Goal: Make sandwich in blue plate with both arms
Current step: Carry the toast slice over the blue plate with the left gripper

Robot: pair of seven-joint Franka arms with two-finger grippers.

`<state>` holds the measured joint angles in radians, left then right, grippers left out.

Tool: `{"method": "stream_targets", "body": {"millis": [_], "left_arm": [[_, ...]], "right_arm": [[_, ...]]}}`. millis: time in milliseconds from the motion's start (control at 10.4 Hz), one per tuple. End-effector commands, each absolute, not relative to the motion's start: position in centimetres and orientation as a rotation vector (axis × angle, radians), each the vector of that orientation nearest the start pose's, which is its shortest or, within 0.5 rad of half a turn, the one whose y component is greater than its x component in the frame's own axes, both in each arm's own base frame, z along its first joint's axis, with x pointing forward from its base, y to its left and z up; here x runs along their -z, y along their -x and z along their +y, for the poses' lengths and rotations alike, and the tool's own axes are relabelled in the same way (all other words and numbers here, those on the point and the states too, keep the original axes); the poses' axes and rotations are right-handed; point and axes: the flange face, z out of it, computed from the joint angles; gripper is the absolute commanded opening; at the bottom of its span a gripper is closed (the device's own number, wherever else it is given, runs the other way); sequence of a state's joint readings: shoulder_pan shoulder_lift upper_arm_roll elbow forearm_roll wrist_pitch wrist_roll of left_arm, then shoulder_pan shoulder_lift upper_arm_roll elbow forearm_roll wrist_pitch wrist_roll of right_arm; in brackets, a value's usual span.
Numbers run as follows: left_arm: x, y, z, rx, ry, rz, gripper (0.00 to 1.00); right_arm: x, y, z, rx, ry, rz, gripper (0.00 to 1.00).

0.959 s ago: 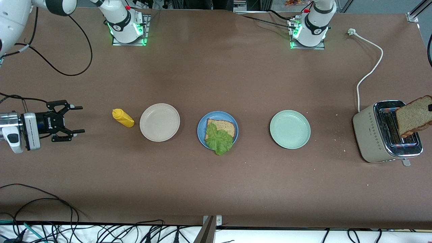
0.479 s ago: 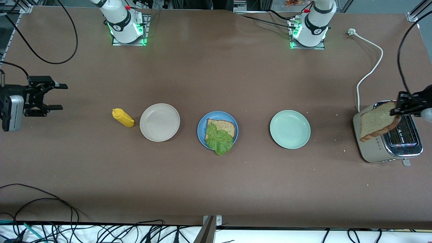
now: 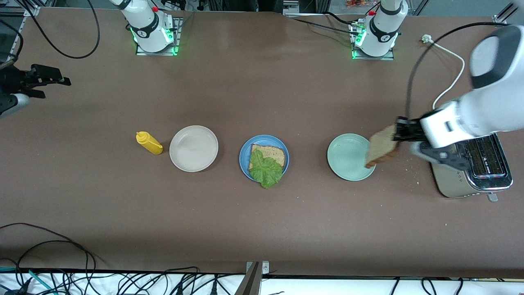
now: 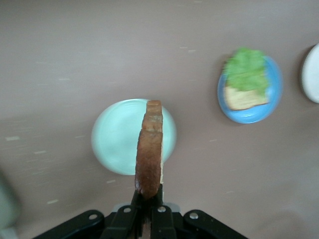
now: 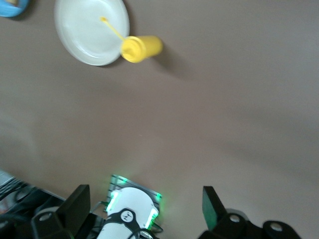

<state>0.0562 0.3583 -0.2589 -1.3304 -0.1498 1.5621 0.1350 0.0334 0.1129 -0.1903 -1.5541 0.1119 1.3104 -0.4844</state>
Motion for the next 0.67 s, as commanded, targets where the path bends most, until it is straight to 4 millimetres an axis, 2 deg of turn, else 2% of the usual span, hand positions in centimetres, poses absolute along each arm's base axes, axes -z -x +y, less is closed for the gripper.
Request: {"method": "stream_targets", "body": {"millis": [0, 96, 192, 288, 384, 479, 575], "left_arm": [[-49.2, -63.6, -21.9, -0.282, 3.552, 0.327, 0.00], [-47.4, -63.9, -24.5, -0.301, 3.626, 0.261, 0.00], [-45.0, -64.2, -26.8, -0.393, 3.724, 0.173, 0.00], [-42.5, -64.8, -28.2, -0.541, 3.856, 0.028, 0.00], [-40.0, -65.1, -29.4, -0.679, 3.935, -0.079, 0.00], [-38.5, -65.4, -30.7, -0.683, 3.958, -0.135, 0.00], [-37.4, -65.7, -31.8, -0.607, 3.964, -0.179, 0.00]], "right_arm": [[-57.0, -51.8, -3.5, -0.331, 3.083, -0.403, 1.00], [-57.8, -52.0, -3.7, -0.184, 3.115, -0.378, 1.00], [-58.3, -52.4, -4.6, -0.084, 3.125, -0.351, 1.00], [-59.3, -52.6, -6.2, -0.015, 3.129, -0.302, 1.00], [-60.7, -52.4, -7.0, 0.026, 3.119, -0.284, 1.00], [-61.5, -52.0, -6.9, 0.003, 3.122, -0.290, 1.00], [-62.4, -51.8, -6.4, -0.041, 3.123, -0.301, 1.00]]}}
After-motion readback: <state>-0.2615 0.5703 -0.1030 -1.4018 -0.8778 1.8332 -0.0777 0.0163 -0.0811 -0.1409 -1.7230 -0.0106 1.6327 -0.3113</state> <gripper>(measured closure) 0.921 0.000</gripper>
